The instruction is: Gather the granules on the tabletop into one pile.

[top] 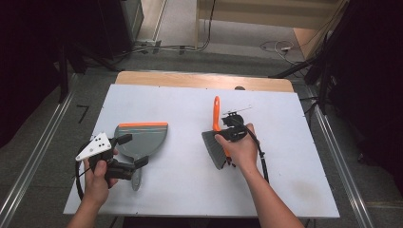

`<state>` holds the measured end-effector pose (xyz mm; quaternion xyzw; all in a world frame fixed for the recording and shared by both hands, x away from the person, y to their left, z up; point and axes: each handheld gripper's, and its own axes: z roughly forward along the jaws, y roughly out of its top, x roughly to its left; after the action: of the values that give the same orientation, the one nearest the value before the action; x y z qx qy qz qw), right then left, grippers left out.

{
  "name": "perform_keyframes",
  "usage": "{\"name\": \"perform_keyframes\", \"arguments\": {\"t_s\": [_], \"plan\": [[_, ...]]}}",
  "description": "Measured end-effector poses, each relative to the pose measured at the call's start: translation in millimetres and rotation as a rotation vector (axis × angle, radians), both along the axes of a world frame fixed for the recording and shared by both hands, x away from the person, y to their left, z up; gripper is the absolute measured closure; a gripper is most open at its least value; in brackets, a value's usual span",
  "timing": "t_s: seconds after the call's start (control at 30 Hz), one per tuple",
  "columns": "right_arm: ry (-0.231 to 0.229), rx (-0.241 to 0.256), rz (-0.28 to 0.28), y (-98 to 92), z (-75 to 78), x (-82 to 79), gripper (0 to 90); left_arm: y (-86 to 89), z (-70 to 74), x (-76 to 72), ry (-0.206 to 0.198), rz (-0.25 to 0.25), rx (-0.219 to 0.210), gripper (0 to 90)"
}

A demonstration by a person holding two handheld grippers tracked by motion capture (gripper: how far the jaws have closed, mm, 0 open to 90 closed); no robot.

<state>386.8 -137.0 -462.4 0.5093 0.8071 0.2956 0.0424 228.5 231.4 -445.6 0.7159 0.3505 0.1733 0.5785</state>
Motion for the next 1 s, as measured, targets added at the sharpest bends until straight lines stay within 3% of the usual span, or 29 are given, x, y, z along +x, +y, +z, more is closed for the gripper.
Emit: {"name": "perform_keyframes", "arguments": {"t_s": [1.0], "plan": [[0.005,0.025,-0.088,-37.5,-1.5,7.7,67.4,0.0,-0.4,0.0,0.002,0.004,0.001,0.0]]}}
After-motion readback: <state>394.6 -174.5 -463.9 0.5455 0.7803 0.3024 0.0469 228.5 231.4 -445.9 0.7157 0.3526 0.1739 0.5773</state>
